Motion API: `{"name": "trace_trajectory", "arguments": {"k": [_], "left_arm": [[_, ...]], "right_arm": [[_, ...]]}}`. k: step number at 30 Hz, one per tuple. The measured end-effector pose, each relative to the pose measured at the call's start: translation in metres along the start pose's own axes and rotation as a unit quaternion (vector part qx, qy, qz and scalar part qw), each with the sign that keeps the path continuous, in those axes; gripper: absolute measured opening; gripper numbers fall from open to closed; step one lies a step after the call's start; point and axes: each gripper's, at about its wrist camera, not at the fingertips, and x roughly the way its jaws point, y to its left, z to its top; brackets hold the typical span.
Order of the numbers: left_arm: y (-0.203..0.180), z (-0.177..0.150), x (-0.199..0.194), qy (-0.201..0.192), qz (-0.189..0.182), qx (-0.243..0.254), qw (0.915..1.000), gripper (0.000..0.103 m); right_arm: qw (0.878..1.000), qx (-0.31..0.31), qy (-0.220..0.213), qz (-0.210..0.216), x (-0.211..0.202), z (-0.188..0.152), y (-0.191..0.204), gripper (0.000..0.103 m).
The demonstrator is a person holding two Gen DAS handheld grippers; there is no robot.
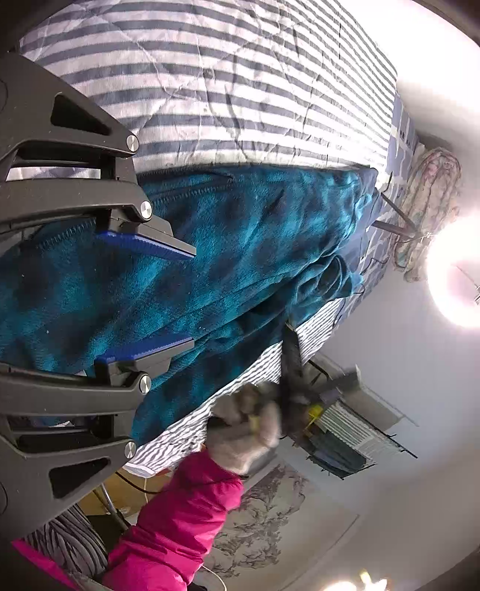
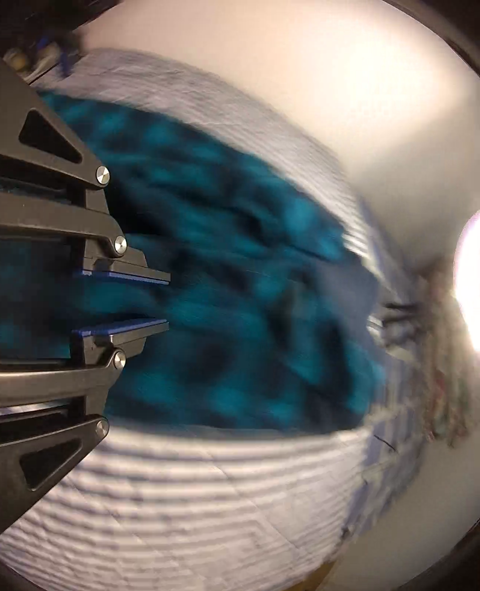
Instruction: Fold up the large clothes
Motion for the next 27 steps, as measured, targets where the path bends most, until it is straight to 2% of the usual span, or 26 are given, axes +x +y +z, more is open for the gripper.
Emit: {"name": "trace_trajectory", "arguments": {"k": [2,4,7,10,12,15,19,20,21,22,23,25,27], "left_arm": [[-0.003,-0.001,0.005,0.004,0.001,0.006,1.0,0.041],[-0.003,-0.001,0.007,0.005,0.004,0.008,0.9999,0.041],[0.002,0.0,0.009,0.005,0.01,0.002,0.9999,0.041],[0.006,0.001,0.007,0.004,0.012,-0.003,0.9999,0.041],[0.005,0.0,0.005,0.006,0.019,0.005,0.9998,0.041],[0.001,0.002,0.004,0.015,0.028,0.016,0.9994,0.041],[-0.023,0.011,0.006,0.049,0.008,0.037,0.9981,0.041],[-0.031,0.015,0.006,0.057,-0.003,0.04,0.9975,0.041],[-0.04,0.018,0.006,0.068,-0.012,0.04,0.9968,0.041],[-0.049,0.022,0.008,0.083,-0.028,0.04,0.9953,0.041],[-0.061,0.025,0.01,0.101,-0.043,0.045,0.9929,0.041],[-0.08,0.028,0.019,0.129,-0.043,0.055,0.9892,0.041],[-0.095,0.029,0.03,0.156,-0.032,0.059,0.9856,0.041]], "right_arm": [[0.999,-0.028,0.008,-0.028,0.024,-0.014,0.012,0.02],[0.998,-0.046,0.0,-0.042,0.022,-0.013,0.019,0.021],[1.0,-0.022,0.001,0.001,0.003,-0.003,0.003,0.025],[0.997,0.052,-0.044,0.041,-0.034,-0.003,-0.025,0.027],[0.995,0.074,-0.057,0.044,-0.057,-0.015,-0.034,0.025],[0.995,0.073,-0.044,0.047,-0.075,-0.041,-0.025,0.019],[0.999,0.038,-0.011,0.034,-0.093,-0.089,0.012,0.019],[0.999,0.036,-0.006,0.026,-0.098,-0.102,0.015,0.031],[0.999,0.039,-0.004,0.017,-0.102,-0.111,0.016,0.036],[0.999,0.047,-0.006,0.005,-0.108,-0.12,0.015,0.042],[0.999,0.052,-0.008,0.0,-0.112,-0.126,0.012,0.043],[0.998,0.064,-0.012,-0.018,-0.118,-0.132,0.0,0.043],[0.995,0.098,-0.008,-0.012,-0.113,-0.133,-0.021,0.043]]}}
